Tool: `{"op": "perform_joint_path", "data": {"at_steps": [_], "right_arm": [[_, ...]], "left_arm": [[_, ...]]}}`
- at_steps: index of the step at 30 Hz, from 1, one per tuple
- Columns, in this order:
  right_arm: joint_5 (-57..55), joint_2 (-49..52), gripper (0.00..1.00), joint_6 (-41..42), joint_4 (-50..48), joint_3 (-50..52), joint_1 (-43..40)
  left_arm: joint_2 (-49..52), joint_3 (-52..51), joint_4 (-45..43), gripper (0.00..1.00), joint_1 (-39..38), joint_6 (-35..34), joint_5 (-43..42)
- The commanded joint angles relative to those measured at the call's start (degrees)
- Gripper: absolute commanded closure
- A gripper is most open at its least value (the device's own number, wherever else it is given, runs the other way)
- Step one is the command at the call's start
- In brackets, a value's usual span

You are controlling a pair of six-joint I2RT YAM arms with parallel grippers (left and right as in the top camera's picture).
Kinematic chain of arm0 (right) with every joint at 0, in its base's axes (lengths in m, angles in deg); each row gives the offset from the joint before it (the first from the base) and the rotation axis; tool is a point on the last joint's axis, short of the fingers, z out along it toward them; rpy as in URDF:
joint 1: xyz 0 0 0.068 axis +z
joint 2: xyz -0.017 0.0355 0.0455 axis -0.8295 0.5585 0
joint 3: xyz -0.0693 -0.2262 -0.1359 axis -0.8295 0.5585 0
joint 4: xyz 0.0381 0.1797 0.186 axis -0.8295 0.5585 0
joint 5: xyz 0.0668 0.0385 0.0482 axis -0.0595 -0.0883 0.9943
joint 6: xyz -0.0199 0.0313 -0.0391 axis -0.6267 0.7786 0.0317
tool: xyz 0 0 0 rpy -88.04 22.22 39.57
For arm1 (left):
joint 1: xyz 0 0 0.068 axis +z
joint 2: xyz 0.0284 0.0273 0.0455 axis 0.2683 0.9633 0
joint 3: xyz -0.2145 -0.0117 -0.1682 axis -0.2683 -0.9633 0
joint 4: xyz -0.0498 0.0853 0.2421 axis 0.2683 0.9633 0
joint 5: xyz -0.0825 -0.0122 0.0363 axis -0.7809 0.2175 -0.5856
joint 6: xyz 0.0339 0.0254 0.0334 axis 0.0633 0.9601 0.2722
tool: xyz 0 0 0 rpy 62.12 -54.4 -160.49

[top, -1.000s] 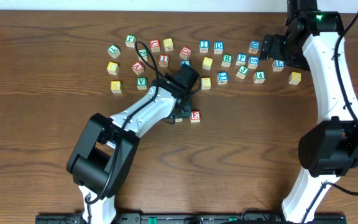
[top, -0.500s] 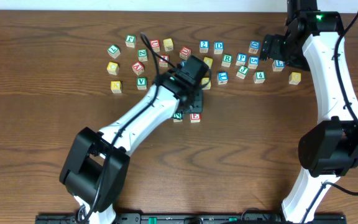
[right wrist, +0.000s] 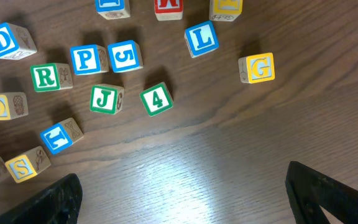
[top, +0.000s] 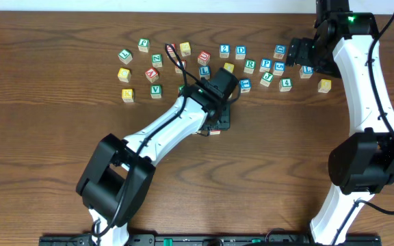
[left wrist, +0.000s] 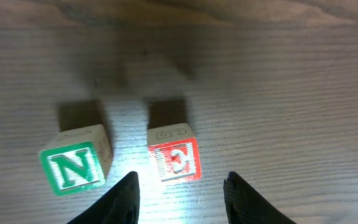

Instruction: Spell out NEURIPS

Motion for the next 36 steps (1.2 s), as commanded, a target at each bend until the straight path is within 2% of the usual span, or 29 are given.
{"op": "perform_joint_path", "data": {"at_steps": [1, 22, 36], "right_arm": [[-0.2, -1.8, 0.01, 0.0, 0.1, -1.2, -0.1], [-0.3, -1.8, 0.01, 0.0, 0.1, -1.2, -0.1], [-0.3, -1.8, 0.01, 0.0, 0.1, -1.2, -0.1]], "left_arm": [[0.9, -0.1, -0.4, 0.56, -1.1, -0.6, 0.8], [4.8, -0.1, -1.1, 0.56, -2.2, -2.1, 3.1], [3.0, 0.4, -1.1, 0.56, -2.2, -2.0, 2.5]]}}
